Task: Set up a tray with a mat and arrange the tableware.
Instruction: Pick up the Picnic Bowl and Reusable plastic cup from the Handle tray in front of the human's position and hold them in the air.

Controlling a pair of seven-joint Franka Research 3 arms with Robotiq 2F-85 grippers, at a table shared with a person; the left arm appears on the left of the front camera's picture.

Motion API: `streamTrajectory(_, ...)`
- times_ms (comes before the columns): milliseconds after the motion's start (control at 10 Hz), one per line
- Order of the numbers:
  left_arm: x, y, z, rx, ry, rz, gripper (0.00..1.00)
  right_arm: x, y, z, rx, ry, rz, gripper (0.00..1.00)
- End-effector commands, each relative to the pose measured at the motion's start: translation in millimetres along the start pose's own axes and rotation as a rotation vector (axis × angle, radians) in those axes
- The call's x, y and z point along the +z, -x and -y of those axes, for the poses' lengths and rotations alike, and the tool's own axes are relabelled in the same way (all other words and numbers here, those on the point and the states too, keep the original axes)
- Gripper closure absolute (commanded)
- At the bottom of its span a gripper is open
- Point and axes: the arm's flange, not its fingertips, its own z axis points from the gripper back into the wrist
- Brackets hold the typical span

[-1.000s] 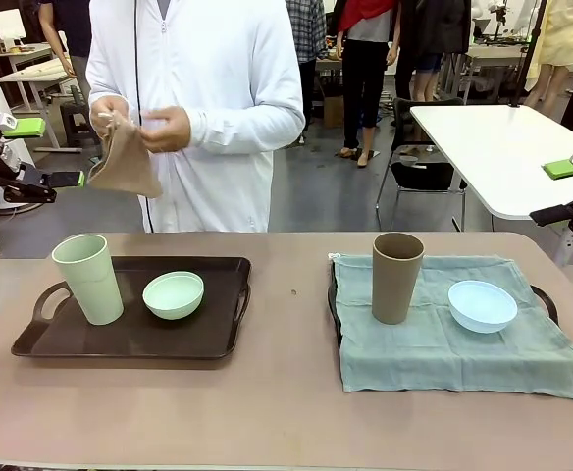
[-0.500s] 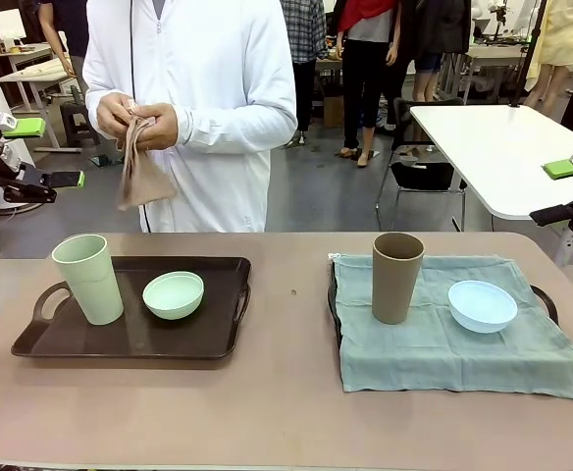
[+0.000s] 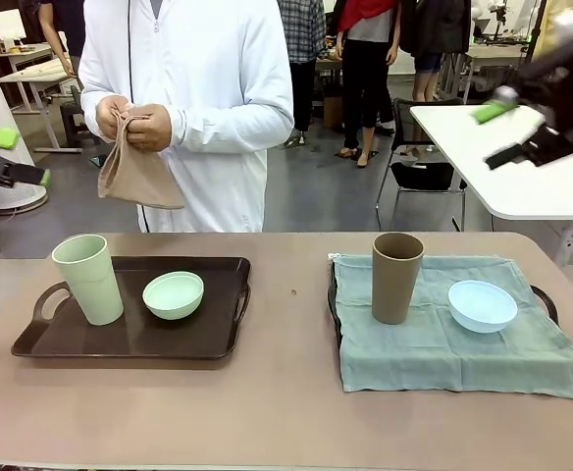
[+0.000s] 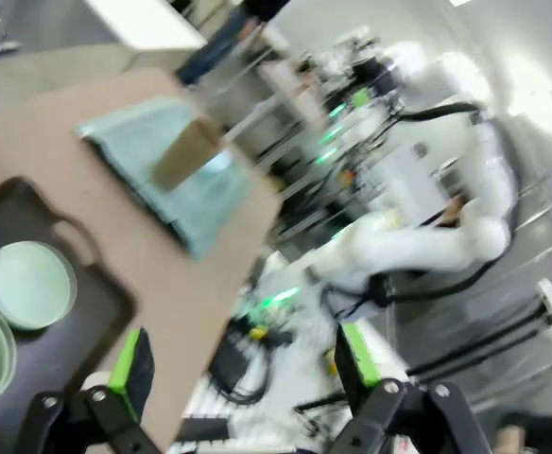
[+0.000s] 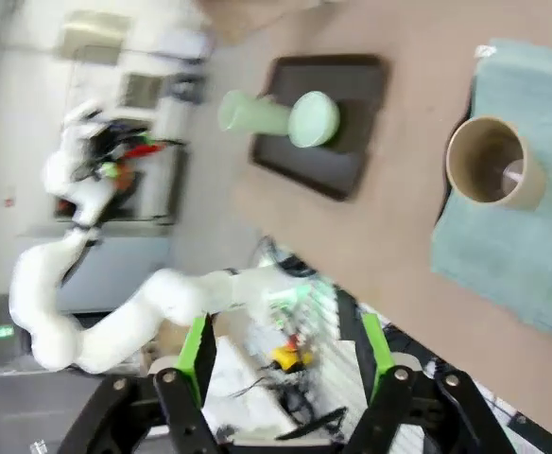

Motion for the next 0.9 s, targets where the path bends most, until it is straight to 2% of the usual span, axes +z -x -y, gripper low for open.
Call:
streamTrajectory(0,12.2,-6.7,-20.4,-0.259,-0.355,-0.156,0.00,-54.2,-28.8,-49.3,-0.084,0.289,-0.142,0.22)
streamTrajectory(100,19.1,-13.3,-18.5,-0.438,-0.584,-0.277,0.00,-93.0,-44.0,-75.3,-0.111,0.387,-0.177,0.22)
streamTrajectory(200,20.3,-15.2,-15.5,-0.582,-0.737,-0.332,0.00,-132.2,-58.8,-88.7,-0.140,0.445,-0.183,0.22)
streamTrajectory(300,20.8,-19.8,-11.0,-0.717,-0.783,-0.366,0.00,-167.6,-72.4,-95.7,-0.154,0.508,-0.166,0.22)
streamTrajectory(400,22.5,-23.1,-7.8,-0.851,-0.772,-0.358,0.00,-189.9,-82.5,-98.2,-0.174,0.518,-0.148,0.22)
streamTrajectory(500,24.2,-23.9,-9.4,-0.995,-0.767,-0.353,0.00,-195.1,-87.4,-100.1,-0.158,0.481,-0.118,0.22)
streamTrajectory(600,19.8,-16.0,-12.0,-0.801,-0.573,-0.142,0.00,-163.0,-65.2,-99.2,-0.071,0.213,-0.259,0.22)
streamTrajectory(700,32.2,-41.8,-2.6,-0.728,-0.586,-0.415,0.00,-206.0,-70.1,-90.5,-0.144,0.507,-0.146,0.22)
streamTrajectory(800,32.2,-41.8,-2.6,-0.728,-0.586,-0.415,0.00,-206.0,-70.1,-90.5,-0.144,0.507,-0.146,0.22)
